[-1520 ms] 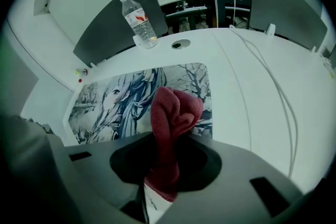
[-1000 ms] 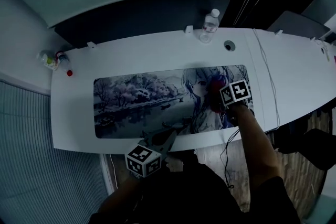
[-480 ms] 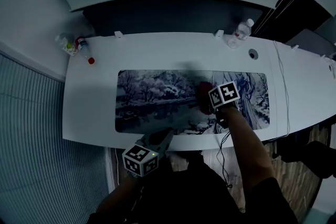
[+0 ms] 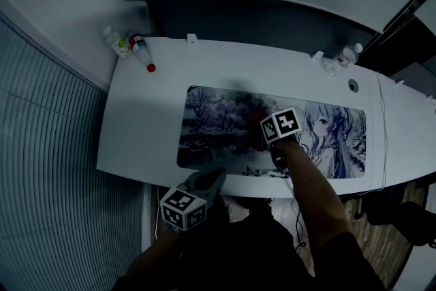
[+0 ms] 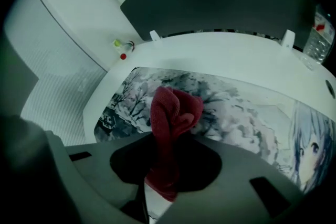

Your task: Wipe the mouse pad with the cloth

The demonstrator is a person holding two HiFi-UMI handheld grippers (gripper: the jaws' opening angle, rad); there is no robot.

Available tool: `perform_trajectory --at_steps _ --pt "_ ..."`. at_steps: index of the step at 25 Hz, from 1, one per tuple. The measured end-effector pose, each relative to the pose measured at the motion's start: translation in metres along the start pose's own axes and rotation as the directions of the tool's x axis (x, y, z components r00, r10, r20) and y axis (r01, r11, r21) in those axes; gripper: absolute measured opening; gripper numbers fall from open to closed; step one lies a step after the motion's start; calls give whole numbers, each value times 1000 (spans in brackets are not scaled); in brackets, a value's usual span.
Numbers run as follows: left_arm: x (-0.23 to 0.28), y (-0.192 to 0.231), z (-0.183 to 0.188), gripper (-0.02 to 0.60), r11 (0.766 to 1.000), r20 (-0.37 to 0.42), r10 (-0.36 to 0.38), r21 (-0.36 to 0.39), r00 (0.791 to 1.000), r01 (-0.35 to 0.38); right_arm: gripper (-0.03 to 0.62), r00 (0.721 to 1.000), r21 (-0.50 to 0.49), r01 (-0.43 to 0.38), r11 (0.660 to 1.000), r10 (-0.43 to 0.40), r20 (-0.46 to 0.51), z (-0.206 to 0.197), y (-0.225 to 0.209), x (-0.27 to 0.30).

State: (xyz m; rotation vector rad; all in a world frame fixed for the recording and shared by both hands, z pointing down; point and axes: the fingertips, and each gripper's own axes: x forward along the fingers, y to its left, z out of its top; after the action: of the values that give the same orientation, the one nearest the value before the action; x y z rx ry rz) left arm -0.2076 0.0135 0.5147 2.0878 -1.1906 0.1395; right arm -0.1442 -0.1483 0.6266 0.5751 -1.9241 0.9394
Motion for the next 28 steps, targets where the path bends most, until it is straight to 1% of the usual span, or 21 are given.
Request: perform_trajectory --at_steps 5,11,17,21,28 --pt "-30 29 3 6 1000 19 29 3 999 -29 110 999 -54 -34 998 33 -11 21 56 32" --pt "-63 58 7 6 997 57 73 -12 996 -72 110 997 -89 -72 993 71 -19 39 111 63" --pt "-85 82 4 6 993 77 112 -50 991 -109 110 994 -143 -107 984 102 -44 51 159 90" --pt "-88 89 9 6 991 88 121 -59 989 -116 110 993 -164 -114 980 107 -52 55 170 95" --pt "-80 90 11 6 993 80 102 -62 992 -97 110 990 -146 -137 980 131 -55 55 171 95"
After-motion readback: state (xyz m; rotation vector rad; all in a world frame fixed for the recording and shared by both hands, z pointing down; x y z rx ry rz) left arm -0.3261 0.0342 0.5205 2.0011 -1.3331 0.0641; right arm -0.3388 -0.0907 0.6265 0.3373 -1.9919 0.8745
